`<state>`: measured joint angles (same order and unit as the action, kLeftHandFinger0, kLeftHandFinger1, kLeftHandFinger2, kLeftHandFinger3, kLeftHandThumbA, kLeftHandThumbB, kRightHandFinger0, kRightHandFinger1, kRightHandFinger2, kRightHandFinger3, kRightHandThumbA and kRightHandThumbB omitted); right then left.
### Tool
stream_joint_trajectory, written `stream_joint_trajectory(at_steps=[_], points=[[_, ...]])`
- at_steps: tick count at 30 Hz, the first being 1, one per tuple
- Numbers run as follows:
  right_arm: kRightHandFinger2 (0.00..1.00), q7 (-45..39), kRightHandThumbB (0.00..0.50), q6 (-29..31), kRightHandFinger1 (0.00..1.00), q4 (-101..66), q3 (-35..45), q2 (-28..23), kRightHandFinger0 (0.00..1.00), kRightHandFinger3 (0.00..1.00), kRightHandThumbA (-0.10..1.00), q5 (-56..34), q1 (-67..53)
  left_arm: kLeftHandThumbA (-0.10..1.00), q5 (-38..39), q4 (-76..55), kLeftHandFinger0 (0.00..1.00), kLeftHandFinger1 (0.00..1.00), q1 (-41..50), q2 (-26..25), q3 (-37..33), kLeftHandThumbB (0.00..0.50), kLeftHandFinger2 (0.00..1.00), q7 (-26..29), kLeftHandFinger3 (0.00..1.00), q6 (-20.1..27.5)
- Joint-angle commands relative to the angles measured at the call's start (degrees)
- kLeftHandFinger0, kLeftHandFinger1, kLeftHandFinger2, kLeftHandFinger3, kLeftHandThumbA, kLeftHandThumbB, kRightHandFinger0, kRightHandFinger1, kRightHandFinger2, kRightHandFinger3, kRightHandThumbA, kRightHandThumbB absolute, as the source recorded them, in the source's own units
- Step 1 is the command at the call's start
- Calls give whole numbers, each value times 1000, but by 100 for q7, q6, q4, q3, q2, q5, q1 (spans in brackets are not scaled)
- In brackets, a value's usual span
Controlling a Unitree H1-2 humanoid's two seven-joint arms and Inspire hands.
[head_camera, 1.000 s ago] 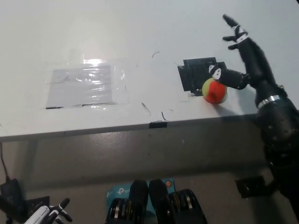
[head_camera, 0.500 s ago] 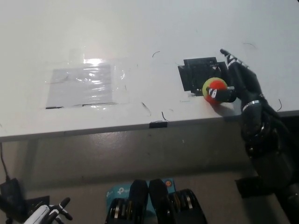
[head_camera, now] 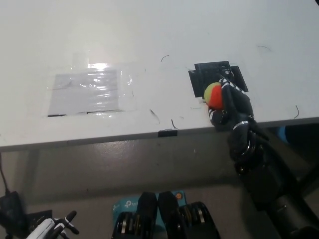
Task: The robot uses right hand to squeeze a small tennis ball placed on the black area of the table
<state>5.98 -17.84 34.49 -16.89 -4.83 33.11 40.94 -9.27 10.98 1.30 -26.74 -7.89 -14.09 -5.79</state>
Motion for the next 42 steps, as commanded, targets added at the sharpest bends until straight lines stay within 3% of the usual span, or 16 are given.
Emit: stream_joint_trajectory(at_steps=[1,3,4,6,7,8,10,11,12,13,17,20,23,29,34,42], points=[[1000,20,281,881,1000,187,-58,82,1000,1000,413,-255,254,1000,-45,-143,198,170,-73,-74,9,500,355,-83,504,53],[1000,-77,167,857,1000,152,-56,27,912,1000,337,-280,215,1000,-68,-144,194,173,-96,-96,5,500,348,-83,493,75],[951,120,35,1101,718,267,-118,-45,529,1000,233,-172,183,1000,-63,-206,196,178,-79,-100,1,500,349,-104,500,36],[299,404,27,1298,50,439,-196,-114,22,1000,121,5,172,1000,-59,-256,208,185,-71,-101,7,500,366,-112,549,-4],[158,507,14,1307,2,489,-240,-133,1,1000,110,91,169,1000,-48,-262,209,185,-65,-96,14,500,367,-116,551,-19],[45,684,1,1457,0,547,-271,-162,0,1000,-61,149,139,1000,-60,-291,204,182,-51,-93,18,500,367,-106,549,-72],[134,890,0,1498,43,537,-356,-218,0,983,-100,293,85,1000,-26,-242,202,179,-54,-81,32,500,365,-101,520,4],[209,938,0,1460,75,543,-397,-255,0,365,-100,357,83,1000,-15,-202,189,173,-61,-70,33,500,354,-93,508,57],[284,998,0,1404,92,544,-424,-262,0,221,-100,409,79,1000,-45,-213,189,173,-54,-80,20,500,353,-88,509,59],[307,1238,74,1432,90,540,-428,-254,0,9,-100,474,39,1000,-39,-181,185,169,-45,-77,21,500,353,-81,530,110],[628,1827,40,1432,259,496,-479,-256,0,48,-100,705,-93,1000,-69,-229,184,178,61,-47,19,500,348,-31,492,94],[567,1987,137,1718,225,419,-445,-323,0,248,-100,664,-180,1000,-91,-229,188,180,109,-56,20,500,375,-11,506,127],[466,2091,234,1955,140,376,-323,-386,0,275,-100,551,-166,1000,-72,-242,179,168,107,-75,38,500,369,-43,492,61],[383,2020,244,2492,15,-16,37,-569,0,257,-100,224,-39,1000,-55,-178,197,178,97,-96,91,500,374,-14,483,177],[319,1806,253,2505,0,-523,369,-657,0,156,-100,33,217,1000,41,-172,152,147,148,-71,175,500,339,-17,445,197],[334,1798,300,2729,0,-1011,770,-469,0,199,-100,-343,17,1000,2,-158,153,154,232,-58,208,500,324,11,430,223]])
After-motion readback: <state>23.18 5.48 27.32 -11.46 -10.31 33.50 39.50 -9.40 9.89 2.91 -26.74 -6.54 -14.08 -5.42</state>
